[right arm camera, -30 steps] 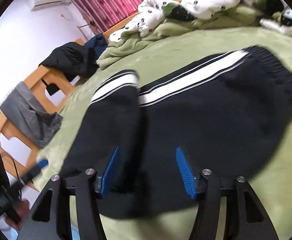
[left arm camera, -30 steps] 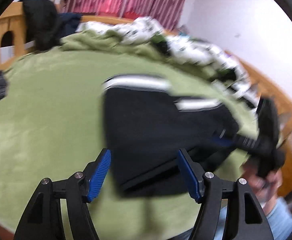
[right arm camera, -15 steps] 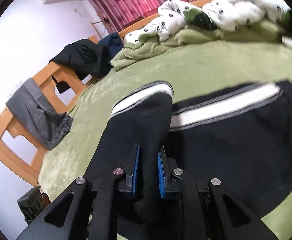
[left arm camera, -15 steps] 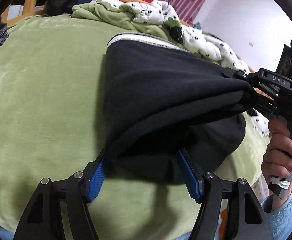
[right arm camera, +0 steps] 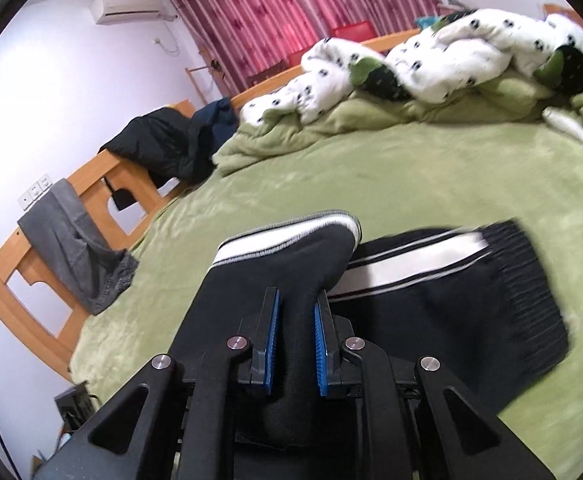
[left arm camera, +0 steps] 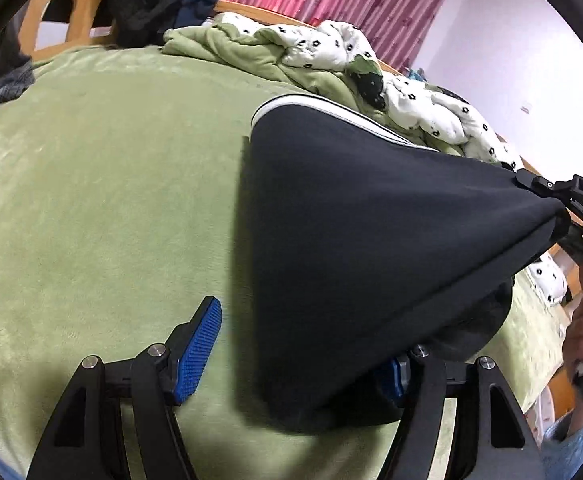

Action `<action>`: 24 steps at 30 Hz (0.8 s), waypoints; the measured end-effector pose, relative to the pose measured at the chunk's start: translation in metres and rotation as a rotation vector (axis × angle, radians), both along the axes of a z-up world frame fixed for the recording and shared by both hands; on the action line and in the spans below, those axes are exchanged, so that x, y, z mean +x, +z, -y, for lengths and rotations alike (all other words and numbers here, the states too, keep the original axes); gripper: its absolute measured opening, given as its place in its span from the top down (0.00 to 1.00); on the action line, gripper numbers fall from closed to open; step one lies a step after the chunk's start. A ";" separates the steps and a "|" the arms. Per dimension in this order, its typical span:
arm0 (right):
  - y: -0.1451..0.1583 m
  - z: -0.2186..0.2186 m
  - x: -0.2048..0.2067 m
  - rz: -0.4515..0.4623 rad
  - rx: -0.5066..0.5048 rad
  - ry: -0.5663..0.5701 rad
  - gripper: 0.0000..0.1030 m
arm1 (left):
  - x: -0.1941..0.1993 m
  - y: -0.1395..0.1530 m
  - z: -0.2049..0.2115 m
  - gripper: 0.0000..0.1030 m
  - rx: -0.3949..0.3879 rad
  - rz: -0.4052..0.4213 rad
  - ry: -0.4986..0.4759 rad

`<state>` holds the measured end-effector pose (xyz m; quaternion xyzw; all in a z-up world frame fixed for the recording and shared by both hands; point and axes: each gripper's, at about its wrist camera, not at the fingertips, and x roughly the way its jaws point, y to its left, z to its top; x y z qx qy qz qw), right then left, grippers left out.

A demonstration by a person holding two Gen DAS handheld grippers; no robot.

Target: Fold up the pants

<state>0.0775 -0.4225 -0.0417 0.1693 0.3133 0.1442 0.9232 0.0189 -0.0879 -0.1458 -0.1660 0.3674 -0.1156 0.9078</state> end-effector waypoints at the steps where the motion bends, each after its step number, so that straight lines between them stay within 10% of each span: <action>1: 0.000 0.011 0.000 0.002 -0.006 -0.012 0.86 | 0.001 0.001 0.004 0.34 0.013 -0.001 -0.009; 8: -0.013 0.092 -0.014 0.031 -0.081 -0.140 0.86 | 0.001 0.013 0.046 0.34 0.154 0.016 -0.131; 13: -0.068 0.138 -0.004 -0.115 -0.032 -0.213 0.86 | 0.002 0.014 0.055 0.34 0.197 -0.015 -0.206; 24: -0.077 0.133 -0.016 -0.132 -0.135 -0.217 0.80 | -0.024 0.045 0.022 0.36 0.002 0.016 -0.358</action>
